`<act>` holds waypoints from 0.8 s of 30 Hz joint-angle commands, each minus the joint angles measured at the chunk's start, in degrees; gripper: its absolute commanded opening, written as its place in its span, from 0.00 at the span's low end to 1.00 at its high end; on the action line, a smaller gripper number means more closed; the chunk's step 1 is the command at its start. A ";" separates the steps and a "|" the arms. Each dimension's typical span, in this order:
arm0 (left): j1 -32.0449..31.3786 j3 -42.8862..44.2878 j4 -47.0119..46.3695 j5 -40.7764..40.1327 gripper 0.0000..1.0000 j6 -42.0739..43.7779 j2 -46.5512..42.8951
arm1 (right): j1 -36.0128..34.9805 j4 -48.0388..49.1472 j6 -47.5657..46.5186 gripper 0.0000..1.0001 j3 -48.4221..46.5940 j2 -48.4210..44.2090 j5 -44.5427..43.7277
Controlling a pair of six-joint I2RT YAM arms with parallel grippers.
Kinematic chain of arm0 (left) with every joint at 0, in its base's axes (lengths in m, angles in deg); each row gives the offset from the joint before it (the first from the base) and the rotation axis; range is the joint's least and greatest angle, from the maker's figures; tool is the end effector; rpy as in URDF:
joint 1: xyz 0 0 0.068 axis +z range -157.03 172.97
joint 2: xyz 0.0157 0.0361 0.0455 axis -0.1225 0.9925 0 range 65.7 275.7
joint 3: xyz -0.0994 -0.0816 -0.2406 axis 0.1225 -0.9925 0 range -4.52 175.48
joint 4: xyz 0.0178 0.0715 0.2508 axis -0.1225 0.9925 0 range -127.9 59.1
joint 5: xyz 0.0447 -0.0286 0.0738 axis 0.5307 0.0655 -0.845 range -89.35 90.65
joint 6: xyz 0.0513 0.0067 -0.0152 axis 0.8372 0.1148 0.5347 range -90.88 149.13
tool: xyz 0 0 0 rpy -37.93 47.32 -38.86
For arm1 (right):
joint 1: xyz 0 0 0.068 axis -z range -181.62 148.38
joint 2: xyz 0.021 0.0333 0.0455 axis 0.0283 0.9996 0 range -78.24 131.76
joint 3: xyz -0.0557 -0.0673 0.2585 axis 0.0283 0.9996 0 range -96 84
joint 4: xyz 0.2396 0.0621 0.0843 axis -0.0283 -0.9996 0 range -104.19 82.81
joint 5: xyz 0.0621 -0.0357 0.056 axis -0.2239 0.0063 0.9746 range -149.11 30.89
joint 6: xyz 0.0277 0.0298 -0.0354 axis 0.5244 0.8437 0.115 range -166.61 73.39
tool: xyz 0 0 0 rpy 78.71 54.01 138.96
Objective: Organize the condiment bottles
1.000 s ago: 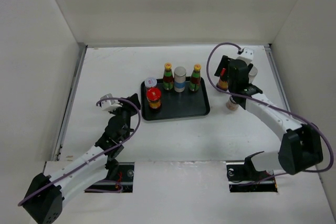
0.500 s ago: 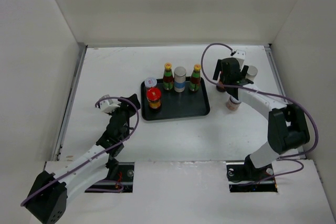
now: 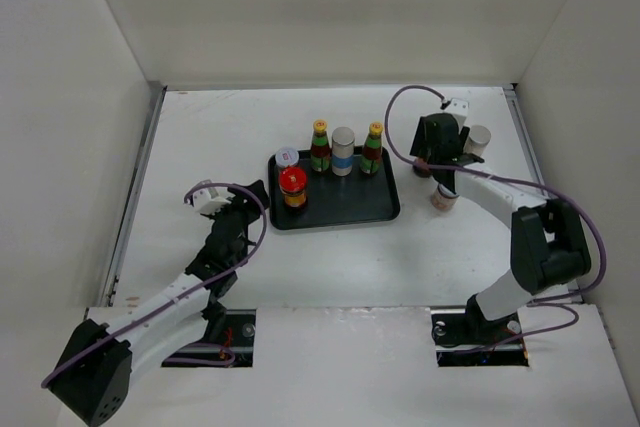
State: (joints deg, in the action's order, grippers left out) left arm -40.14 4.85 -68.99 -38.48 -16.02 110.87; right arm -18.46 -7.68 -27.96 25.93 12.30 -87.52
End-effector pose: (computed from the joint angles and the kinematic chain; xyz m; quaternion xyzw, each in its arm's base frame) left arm 0.1538 -0.0735 0.1978 -0.2984 0.6654 -0.2117 0.6507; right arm 0.3398 0.0851 0.2392 0.1306 0.8498 -0.0643 0.5065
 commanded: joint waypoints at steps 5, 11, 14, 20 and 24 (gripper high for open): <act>1.07 -0.31 -2.75 0.73 0.69 -1.35 0.27 | -1.82 4.54 -0.81 0.60 1.72 -14.85 -0.69; 1.86 -0.40 -2.75 0.81 0.80 -2.31 1.06 | -10.08 2.43 0.94 0.60 4.36 -19.09 -0.95; 2.03 -0.49 -2.75 1.08 0.84 -2.75 1.33 | -15.09 2.42 2.08 0.60 4.71 -19.09 -0.77; 2.56 -0.75 -2.75 1.34 0.85 -3.19 1.06 | -25.20 7.42 3.14 0.60 0.51 -13.30 1.94; 2.74 -0.75 -2.75 1.43 0.85 -3.28 2.12 | -29.34 11.56 2.01 0.60 -2.84 -7.33 2.30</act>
State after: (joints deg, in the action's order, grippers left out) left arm -37.80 4.80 -69.18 -37.58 -18.27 112.55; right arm -45.87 -9.03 -25.88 29.34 3.76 -85.07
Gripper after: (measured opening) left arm 0.851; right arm 0.747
